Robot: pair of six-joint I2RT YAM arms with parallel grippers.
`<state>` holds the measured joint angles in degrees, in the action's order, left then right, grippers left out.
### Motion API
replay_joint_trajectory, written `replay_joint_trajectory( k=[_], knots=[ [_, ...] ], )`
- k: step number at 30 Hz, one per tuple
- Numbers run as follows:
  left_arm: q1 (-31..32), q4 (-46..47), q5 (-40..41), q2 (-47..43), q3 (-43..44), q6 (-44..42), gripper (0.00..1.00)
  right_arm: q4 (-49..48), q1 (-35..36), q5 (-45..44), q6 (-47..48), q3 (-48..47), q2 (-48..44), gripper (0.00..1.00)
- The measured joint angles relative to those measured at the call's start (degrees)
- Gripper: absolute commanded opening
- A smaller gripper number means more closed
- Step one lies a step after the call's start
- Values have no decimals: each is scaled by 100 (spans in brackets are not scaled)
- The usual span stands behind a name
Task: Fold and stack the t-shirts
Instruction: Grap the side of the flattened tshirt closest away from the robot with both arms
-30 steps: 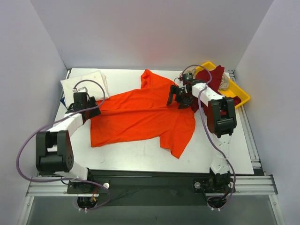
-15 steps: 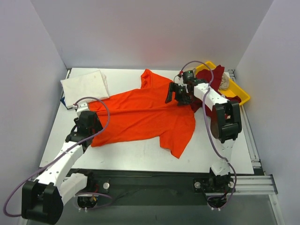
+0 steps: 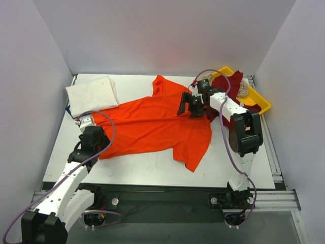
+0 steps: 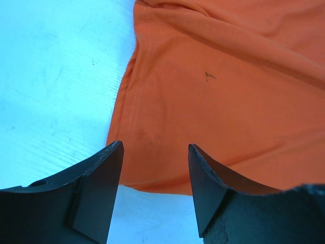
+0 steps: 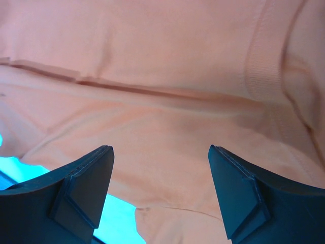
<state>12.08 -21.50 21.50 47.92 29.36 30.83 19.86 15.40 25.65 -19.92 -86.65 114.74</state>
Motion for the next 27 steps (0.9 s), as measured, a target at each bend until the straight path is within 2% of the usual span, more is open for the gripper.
replay_joint_trajectory(
  k=[17,21,27],
  knots=[
    [-66,-1722,-363,-33,-2,1650,52,922,297,317,-509,-35,-527,77],
    [-302,-1873,-608,170,2,1864,50,1244,343,317,-540,-94,-527,76],
    [-1029,-1851,-1010,221,-44,1930,47,1690,382,306,-463,-96,-612,76]
  ],
)
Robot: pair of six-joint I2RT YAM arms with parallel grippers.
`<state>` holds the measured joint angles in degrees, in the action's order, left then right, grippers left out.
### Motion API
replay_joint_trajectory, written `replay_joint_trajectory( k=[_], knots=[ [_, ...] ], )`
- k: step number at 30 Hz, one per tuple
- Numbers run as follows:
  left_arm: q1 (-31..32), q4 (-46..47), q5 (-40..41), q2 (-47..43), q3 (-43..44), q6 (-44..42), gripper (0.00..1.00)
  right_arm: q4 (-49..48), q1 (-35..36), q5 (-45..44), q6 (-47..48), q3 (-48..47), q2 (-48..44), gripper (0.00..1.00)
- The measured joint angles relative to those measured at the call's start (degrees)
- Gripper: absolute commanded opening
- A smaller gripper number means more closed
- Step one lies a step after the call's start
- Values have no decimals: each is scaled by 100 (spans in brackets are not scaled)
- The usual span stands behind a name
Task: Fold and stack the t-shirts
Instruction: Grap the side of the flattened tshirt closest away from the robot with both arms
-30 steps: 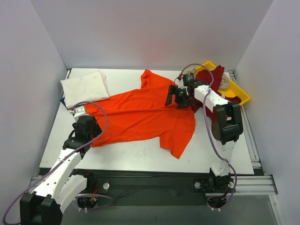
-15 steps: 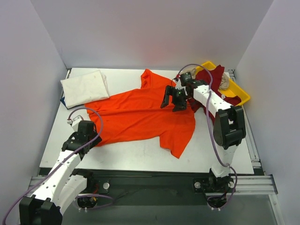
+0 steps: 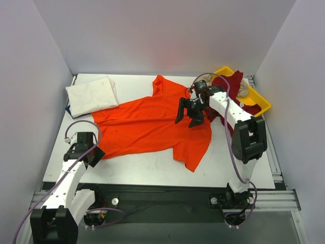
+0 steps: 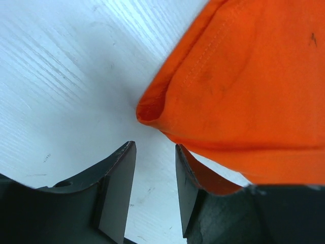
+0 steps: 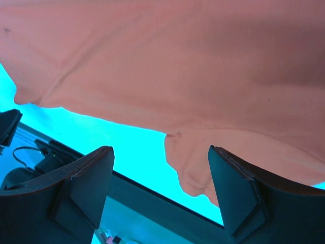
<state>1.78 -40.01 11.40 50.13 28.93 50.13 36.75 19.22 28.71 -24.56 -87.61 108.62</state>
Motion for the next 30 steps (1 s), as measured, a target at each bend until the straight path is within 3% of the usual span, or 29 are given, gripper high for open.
replay_joint_trajectory(
  k=[4,23,30],
  knots=[
    [-398,50,-247,42,-81,-48,44,258,0,-22,61,7,-151,76],
    [-688,422,-455,730,-81,-483,44,909,2,-153,35,-474,-205,76],
    [-861,1047,-575,955,-280,-658,43,942,39,-433,4,-238,-348,76]
  ],
)
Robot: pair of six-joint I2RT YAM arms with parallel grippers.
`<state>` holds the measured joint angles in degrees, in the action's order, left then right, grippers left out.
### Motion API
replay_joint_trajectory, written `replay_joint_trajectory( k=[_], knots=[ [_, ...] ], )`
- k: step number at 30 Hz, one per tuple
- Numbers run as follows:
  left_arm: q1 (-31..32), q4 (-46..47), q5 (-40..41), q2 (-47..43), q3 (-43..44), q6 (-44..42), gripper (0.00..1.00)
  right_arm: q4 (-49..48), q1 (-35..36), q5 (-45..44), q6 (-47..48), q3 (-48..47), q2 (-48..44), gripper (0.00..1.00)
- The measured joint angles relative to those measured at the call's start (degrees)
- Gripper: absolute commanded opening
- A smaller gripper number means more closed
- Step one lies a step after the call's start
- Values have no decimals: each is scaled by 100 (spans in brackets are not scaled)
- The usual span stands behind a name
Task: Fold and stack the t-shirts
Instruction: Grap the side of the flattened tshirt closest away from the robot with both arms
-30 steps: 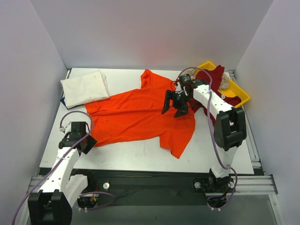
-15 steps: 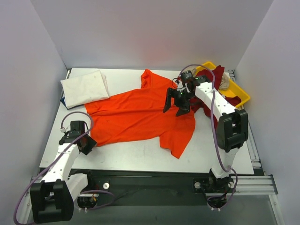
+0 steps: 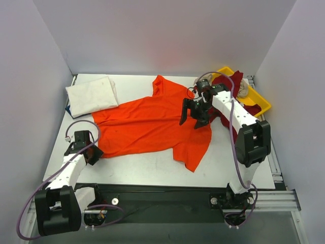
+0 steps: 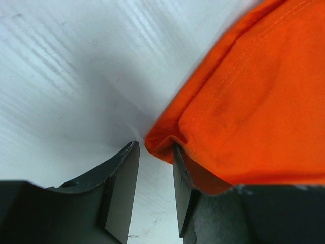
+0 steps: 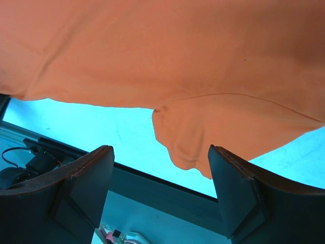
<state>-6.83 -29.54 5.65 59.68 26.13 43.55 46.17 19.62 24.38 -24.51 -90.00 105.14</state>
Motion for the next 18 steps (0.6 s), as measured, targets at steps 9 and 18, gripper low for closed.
replay_joint_trajectory(
  k=[9,18],
  knots=[
    [-4,1014,-317,96,-280,-85,15,-24,122,-503,-81,973,-704,76],
    [-9,861,-398,116,-199,-310,0,-319,621,-925,-258,3058,-1853,70]
  ],
)
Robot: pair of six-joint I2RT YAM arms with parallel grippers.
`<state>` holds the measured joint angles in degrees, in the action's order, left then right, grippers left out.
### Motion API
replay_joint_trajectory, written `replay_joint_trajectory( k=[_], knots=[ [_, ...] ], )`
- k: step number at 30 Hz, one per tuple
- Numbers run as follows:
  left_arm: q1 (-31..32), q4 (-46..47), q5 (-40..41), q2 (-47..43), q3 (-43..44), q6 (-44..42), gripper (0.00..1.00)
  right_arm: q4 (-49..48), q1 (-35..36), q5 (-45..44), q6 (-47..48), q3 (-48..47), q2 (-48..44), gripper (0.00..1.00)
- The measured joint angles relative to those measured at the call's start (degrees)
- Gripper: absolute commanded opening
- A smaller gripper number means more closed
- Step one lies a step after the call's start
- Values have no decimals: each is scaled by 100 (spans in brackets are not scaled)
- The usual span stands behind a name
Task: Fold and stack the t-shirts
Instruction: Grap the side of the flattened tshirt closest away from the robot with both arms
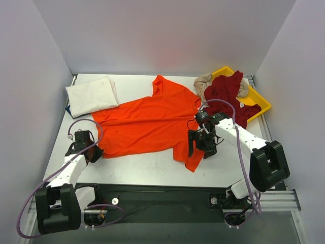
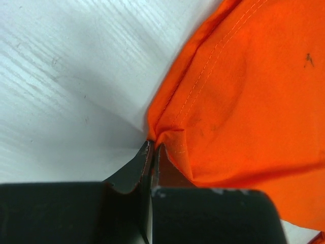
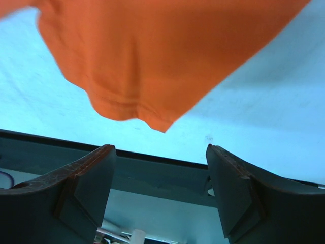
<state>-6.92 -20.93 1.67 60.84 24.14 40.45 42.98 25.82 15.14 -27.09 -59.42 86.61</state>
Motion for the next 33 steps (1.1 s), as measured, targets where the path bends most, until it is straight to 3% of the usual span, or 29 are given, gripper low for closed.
replay_joint_trajectory(
  k=[10,23,29,33],
  knots=[
    [0,-570,-74,-334,22,-35,0,-409,350,-103,-400,1327,-527,51],
    [-4,-756,-85,-334,76,-22,0,-1152,356,24,-435,1510,177,40],
    [-11,-756,-87,-334,109,-57,0,-1080,385,87,-435,1491,317,23],
    [-22,-743,-92,-334,109,-81,0,-1010,396,90,-415,1469,385,3]
  ],
)
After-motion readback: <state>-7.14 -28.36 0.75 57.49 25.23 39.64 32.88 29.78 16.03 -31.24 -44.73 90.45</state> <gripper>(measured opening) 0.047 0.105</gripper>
